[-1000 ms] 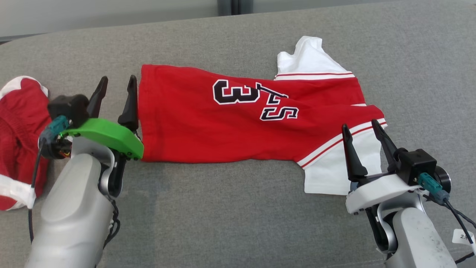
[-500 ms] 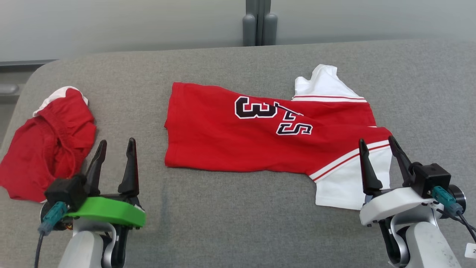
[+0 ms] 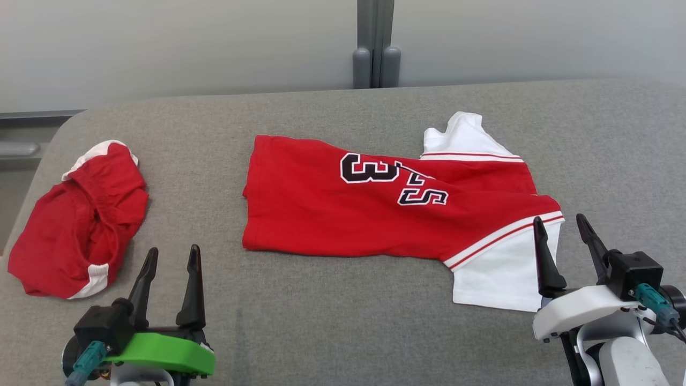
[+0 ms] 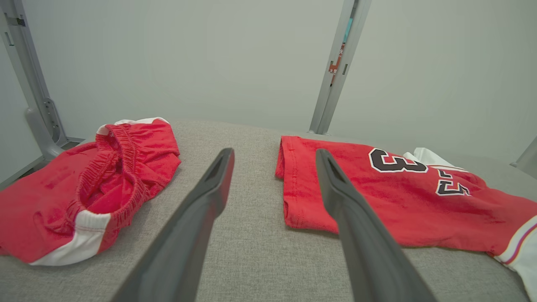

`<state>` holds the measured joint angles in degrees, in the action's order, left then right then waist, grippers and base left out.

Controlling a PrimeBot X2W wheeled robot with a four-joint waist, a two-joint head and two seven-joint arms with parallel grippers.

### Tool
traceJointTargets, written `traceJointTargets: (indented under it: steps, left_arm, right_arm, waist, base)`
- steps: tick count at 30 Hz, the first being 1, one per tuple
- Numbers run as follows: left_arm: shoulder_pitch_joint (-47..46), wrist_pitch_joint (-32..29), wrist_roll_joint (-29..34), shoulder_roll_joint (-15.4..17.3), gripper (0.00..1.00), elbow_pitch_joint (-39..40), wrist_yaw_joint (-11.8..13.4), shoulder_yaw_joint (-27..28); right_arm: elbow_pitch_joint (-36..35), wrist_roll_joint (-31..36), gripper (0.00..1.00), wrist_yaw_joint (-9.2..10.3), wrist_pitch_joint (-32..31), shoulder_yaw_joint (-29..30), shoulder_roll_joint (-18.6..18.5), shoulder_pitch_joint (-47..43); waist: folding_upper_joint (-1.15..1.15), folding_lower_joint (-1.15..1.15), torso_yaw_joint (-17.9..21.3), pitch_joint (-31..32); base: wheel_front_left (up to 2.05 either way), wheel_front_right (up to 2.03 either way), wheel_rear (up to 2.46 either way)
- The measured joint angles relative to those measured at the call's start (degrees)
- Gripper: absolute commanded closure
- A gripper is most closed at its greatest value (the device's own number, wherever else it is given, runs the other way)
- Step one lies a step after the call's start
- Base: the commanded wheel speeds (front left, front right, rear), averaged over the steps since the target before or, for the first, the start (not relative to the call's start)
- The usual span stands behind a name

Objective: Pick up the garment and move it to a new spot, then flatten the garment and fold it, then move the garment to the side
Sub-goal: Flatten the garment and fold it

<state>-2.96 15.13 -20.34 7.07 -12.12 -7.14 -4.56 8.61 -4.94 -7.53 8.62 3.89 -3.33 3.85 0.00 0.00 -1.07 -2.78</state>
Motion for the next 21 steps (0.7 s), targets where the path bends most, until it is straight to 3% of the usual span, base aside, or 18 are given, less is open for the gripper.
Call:
traceJointTargets:
  steps: [16, 21]
  left_arm:
    - [0.5, 0.0, -0.8, 0.5, 0.00, -2.1, -0.2, -1.4]
    - [-0.7, 0.0, -1.0, 0.9, 0.00, -3.4, -0.2, -3.1]
  right_arm:
    - [-0.7, -0.6, 0.00, 0.00, -0.5, -1.9, 0.0, -1.2]
    - [-0.5, -0.8, 0.00, 0.00, -5.3, -1.5, 0.0, -1.2]
  waist:
    - [0.00, 0.00, 1.4, 0.9]
    - [0.00, 0.00, 1.7, 0.4]
  base:
    - [0.00, 0.00, 0.00]
    - [0.00, 0.00, 0.00]
